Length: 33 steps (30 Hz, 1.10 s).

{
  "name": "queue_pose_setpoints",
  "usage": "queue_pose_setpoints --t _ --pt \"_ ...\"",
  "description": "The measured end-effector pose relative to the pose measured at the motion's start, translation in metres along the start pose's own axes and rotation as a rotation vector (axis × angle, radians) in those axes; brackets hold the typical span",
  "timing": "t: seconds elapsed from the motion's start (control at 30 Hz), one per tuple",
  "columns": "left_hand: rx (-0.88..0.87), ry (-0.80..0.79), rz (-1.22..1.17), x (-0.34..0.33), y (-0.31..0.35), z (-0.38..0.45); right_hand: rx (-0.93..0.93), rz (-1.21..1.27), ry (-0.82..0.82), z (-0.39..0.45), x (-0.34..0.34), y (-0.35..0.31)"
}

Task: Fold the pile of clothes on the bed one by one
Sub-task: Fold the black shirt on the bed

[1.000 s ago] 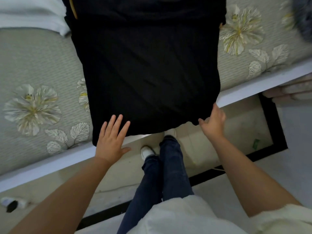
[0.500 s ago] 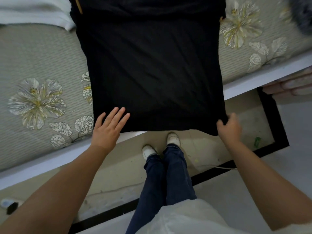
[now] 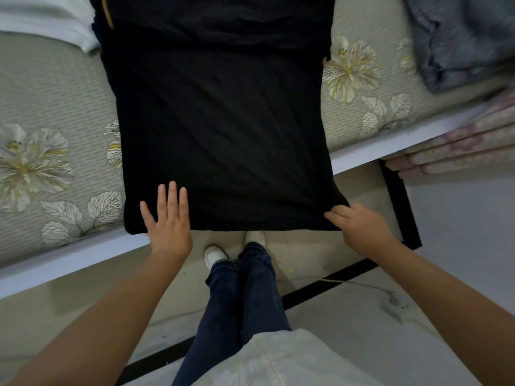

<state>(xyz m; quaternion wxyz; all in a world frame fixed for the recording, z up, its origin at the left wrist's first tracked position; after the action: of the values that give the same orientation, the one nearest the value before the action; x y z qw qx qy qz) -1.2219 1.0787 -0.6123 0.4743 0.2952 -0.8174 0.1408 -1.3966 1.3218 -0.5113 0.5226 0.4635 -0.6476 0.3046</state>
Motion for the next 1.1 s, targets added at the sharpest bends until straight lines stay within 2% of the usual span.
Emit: queue_pose_setpoints --t 0.1,0.23,0.33,0.4,0.53,0.6,0.73,0.87,1.0,1.1 --pt "-0.018 -0.026 -0.039 0.001 0.014 -0.004 -0.008 -0.114 0.027 0.008 0.009 0.004" --pt "-0.157 -0.074 -0.007 -0.010 0.045 -0.010 -0.028 -0.462 -0.236 0.014 0.002 0.007" --pt "-0.199 -0.058 -0.030 -0.011 0.063 -0.007 -0.056 -0.618 -0.222 0.019 0.009 0.009" --pt "-0.194 -0.043 -0.041 -0.008 0.069 -0.002 -0.074 -0.662 -0.125 0.023 0.016 0.009" --pt "-0.171 -0.008 -0.084 -0.002 0.067 0.009 -0.201 -0.571 0.247 0.018 0.027 0.007" --pt "-0.162 0.014 -0.109 0.004 0.063 0.015 -0.235 -0.514 0.325 0.012 0.030 0.006" --pt "-0.231 0.107 -0.223 0.017 0.053 0.026 -0.209 -0.391 0.293 0.010 0.025 0.013" --pt "-0.362 0.257 -0.281 0.033 0.049 0.025 -0.189 -0.259 0.333 0.012 0.019 0.022" --pt "-0.258 0.175 -0.354 0.038 0.029 0.018 -0.079 -0.162 0.341 0.013 0.010 0.006" --pt "-0.185 0.157 -0.401 0.042 0.015 0.010 -0.114 -0.095 0.261 0.013 0.001 -0.007"
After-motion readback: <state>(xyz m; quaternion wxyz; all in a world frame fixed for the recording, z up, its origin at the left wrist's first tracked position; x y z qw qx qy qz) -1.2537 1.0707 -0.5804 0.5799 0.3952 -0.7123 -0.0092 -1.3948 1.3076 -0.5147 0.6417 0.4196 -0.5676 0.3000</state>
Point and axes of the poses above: each hand's wrist, its own z-axis towards the middle knuckle, its own x-axis out of the back of the hand, y = z × x, the point moved 6 cm from there along z, towards the middle knuckle, and after that the axes turned 12 degrees about -z, right-handed, at the moved point
